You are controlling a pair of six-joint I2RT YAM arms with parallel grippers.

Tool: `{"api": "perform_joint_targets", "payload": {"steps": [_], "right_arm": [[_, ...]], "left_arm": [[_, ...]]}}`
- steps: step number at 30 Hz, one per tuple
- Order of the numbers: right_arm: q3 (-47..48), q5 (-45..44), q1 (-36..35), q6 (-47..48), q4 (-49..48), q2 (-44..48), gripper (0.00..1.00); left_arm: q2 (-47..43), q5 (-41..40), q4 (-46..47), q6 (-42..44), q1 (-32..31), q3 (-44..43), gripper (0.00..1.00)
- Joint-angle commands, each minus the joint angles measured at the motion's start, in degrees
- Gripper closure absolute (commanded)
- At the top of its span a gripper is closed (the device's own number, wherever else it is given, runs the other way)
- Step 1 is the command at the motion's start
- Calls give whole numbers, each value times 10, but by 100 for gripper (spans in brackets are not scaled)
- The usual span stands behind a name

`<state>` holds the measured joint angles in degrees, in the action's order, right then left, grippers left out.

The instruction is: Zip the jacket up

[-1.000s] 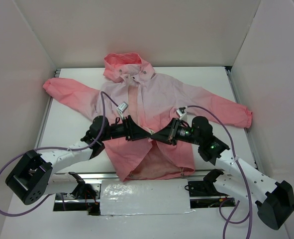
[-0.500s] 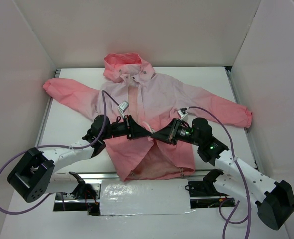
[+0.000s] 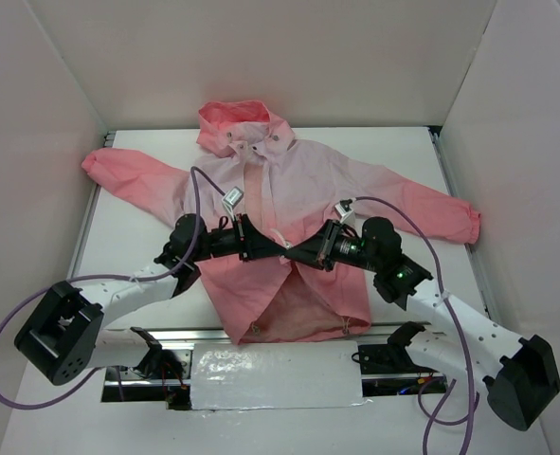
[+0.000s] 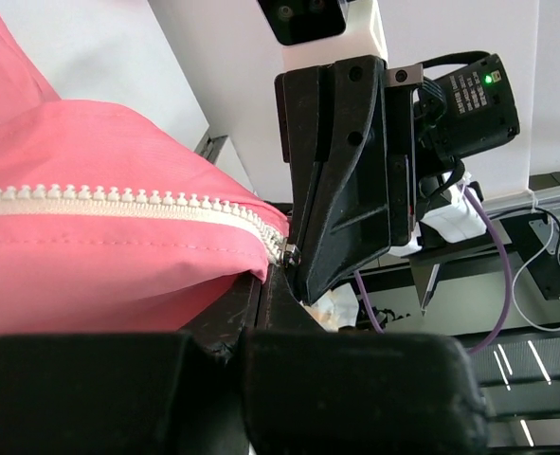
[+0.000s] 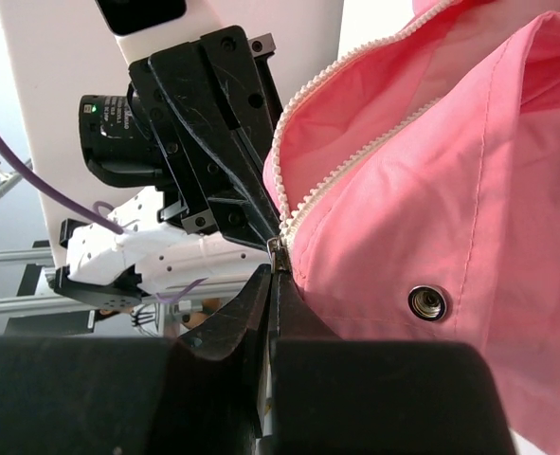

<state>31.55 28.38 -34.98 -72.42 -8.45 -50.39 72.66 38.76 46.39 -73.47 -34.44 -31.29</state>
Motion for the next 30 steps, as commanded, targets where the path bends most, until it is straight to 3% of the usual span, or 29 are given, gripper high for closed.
{"api": "perform_joint_targets", "payload": {"steps": [1, 10, 15, 21, 30], "right_arm": [[54, 4, 16, 16, -47, -19, 100], [204, 42, 48, 48, 15, -160, 100], [296, 34, 45, 70, 177, -212, 100], [318, 22, 43, 95, 302, -224, 100], [401, 13, 41, 240, 501, -250, 100]], "left_arm": [[11, 68, 50, 13, -6, -26, 100], [-1, 92, 28, 26, -6, -28, 100], [-16, 96, 24, 30, -6, -17, 100], [-40, 91, -6, 57, -6, -23, 100], [-5, 121, 49, 27, -6, -28, 100]]}}
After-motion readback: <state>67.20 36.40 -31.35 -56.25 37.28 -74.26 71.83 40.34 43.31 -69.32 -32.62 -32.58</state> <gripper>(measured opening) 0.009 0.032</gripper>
